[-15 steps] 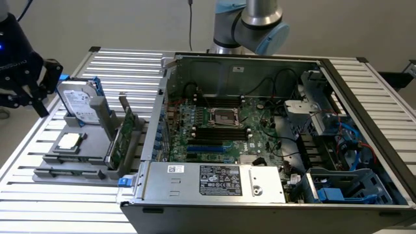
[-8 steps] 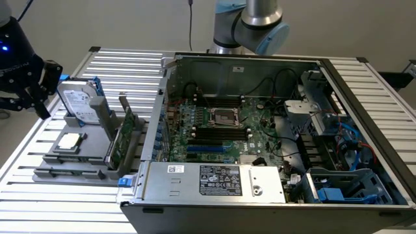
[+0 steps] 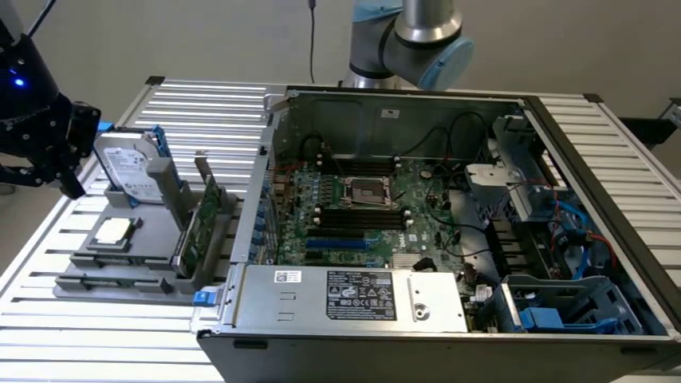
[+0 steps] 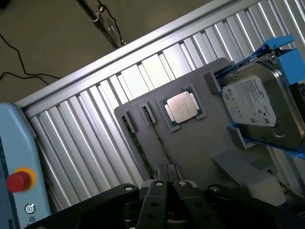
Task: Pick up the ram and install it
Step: 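Pick up the ram and move it above insertion slot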
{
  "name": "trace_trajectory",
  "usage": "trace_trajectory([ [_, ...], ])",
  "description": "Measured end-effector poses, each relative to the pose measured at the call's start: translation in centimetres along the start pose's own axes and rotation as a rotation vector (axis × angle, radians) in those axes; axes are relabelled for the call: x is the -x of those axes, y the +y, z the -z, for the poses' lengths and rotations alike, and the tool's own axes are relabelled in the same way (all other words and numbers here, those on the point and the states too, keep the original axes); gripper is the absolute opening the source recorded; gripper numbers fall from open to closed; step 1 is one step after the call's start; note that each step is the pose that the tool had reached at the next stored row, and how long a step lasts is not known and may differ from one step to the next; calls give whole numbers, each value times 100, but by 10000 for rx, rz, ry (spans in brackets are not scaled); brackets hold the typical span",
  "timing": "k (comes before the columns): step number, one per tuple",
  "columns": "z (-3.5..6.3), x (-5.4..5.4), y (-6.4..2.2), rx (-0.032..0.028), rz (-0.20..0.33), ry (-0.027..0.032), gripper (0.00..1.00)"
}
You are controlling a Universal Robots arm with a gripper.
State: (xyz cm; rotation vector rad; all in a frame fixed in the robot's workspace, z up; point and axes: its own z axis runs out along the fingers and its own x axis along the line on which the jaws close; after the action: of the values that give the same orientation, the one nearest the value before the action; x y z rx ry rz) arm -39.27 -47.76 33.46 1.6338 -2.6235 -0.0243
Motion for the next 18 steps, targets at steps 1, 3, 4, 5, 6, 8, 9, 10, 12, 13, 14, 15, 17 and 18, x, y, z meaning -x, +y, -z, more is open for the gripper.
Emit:
trace_trajectory([
  [1, -7, 0, 0, -7, 197, 8, 11],
  [3, -21, 1, -1, -20, 556, 21, 11],
  [4, -27, 1, -1, -26, 735, 29, 11],
  [5, -32, 1, -1, -32, 915, 37, 11],
  [6, -38, 2, -2, -39, 1095, 43, 11],
  [8, -51, 2, -2, -54, 1460, 57, 11],
  [9, -56, 2, -2, -62, 1638, 63, 11],
  [10, -62, 2, -3, -69, 1823, 71, 11],
  [12, -76, 3, -3, -87, 2183, 83, 11],
  [13, -83, 3, -3, -96, 2373, 89, 11],
  [14, -89, 3, -4, -104, 2558, 96, 11],
  [15, -94, 3, -4, -111, 2728, 103, 11],
  [17, -108, 4, -4, -127, 3096, 117, 11],
  [18, -114, 4, -5, -136, 3282, 123, 11],
])
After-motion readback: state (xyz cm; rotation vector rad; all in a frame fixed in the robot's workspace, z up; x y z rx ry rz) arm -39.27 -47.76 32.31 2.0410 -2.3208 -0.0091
